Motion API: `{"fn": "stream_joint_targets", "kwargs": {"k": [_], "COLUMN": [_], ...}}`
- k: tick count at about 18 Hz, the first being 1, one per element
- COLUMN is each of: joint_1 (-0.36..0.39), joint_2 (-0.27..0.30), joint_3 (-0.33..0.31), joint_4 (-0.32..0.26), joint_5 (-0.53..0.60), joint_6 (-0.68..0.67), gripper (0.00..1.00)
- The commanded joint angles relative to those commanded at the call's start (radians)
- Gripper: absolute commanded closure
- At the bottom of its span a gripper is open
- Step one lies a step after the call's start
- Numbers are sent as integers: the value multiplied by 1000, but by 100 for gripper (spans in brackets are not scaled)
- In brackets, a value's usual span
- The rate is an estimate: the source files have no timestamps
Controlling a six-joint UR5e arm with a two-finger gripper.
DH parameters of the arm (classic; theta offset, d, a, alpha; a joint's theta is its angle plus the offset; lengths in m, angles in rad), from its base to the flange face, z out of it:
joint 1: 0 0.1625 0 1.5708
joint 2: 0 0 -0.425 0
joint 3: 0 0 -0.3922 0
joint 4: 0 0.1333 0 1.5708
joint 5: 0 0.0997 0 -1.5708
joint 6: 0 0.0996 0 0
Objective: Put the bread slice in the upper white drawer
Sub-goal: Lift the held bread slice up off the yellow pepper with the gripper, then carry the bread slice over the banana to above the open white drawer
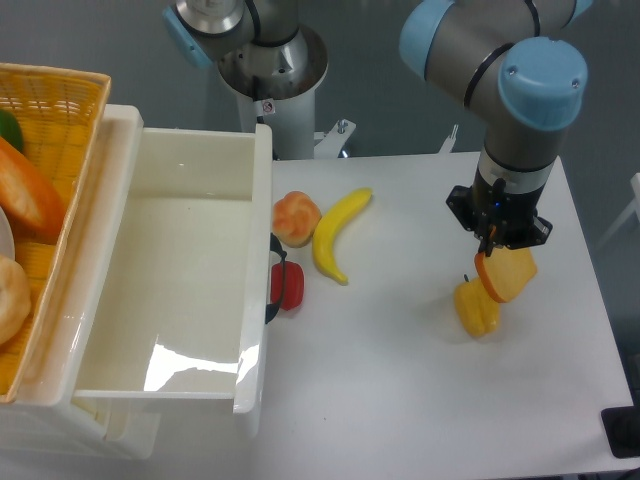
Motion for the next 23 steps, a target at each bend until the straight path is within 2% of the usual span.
{"fn": "stream_joint_targets", "kwargs": {"k": [10, 17, 22, 23], "joint_1": [-11, -17, -31, -37], "joint_2": [14, 112, 173, 204], "joint_3": [12, 11, 5, -3], "joint_4": [2, 0, 3, 3], "joint_5": [-37, -167, -317, -342], "joint_6": [-41, -219, -362, -386], "gripper": [100, 100, 100, 100]}}
